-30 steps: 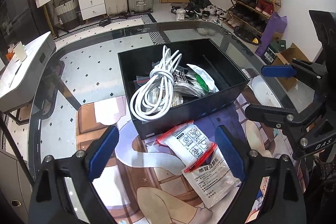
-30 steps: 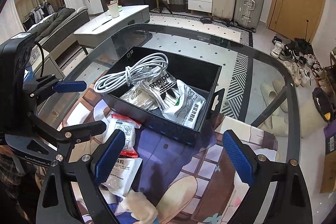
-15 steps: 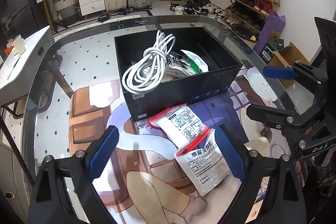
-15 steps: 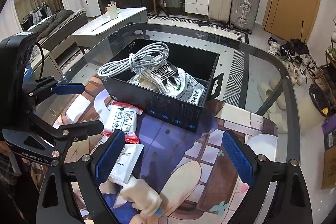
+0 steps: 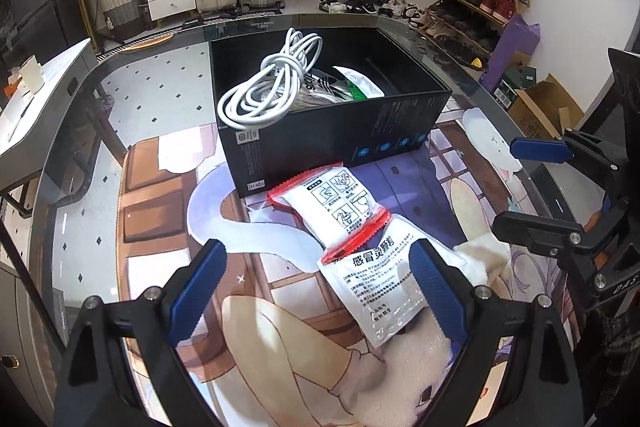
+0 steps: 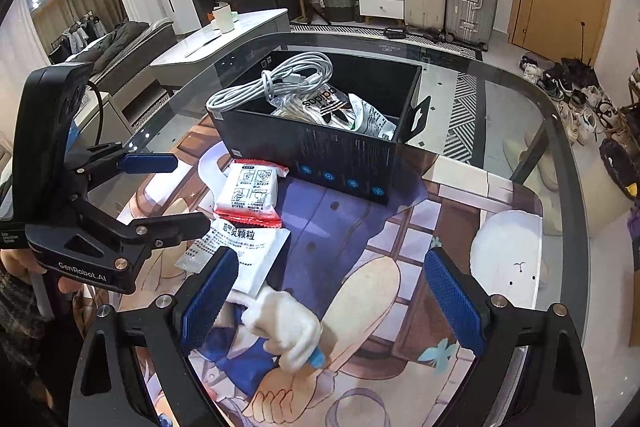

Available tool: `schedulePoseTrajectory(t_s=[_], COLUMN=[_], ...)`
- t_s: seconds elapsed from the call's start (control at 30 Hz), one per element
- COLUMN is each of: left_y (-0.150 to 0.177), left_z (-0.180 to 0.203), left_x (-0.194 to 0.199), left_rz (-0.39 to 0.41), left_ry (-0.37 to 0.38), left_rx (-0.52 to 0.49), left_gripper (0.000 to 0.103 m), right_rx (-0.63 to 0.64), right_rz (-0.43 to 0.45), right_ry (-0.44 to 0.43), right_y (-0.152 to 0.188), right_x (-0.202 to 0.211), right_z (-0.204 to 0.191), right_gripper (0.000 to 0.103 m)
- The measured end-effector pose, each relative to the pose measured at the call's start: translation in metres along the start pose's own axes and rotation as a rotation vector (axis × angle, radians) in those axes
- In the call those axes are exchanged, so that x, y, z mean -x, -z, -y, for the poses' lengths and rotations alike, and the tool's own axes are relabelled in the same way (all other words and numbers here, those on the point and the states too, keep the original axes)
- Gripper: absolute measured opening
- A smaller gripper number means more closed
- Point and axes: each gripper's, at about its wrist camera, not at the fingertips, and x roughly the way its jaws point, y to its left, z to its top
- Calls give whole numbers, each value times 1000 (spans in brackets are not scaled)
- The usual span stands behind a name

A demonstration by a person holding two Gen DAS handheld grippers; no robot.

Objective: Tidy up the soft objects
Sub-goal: 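Withdraw both tools from the box toward the white plush and foam, then grasp the white plush toy with right tool while left tool grasps the white foam piece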

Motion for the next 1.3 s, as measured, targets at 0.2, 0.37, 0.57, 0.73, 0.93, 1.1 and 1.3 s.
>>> schedulePoseTrajectory(t_s=[0.2, 0.37, 0.57, 0.73, 0.93, 1.1, 1.3], left_y=[11, 23, 32, 38, 43, 50, 57], left_z=[4, 11, 20, 24, 31, 38, 46], left_x=[9, 16, 17, 17, 17, 13, 6], left_rz=[-4, -16, -32, -47, -60, -85, -121], left_ry=[7, 25, 31, 46, 56, 68, 75], left_rx=[-25, -63, -95, -127, -153, -188, -231], left_gripper=[93, 93, 93, 93, 93, 93, 93], right_rx=[22, 74, 139, 168, 194, 204, 217], right_rz=[-46, -72, -119, -156, -171, -203, -217], right_ry=[-16, -27, -21, -9, -4, 4, -2], right_y=[12, 21, 29, 35, 38, 40, 41], right_x=[1, 1, -6, -14, -21, -32, -40], right_z=[-1, -9, -20, -24, -28, -30, -34], right_gripper=[95, 95, 95, 95, 95, 95, 95])
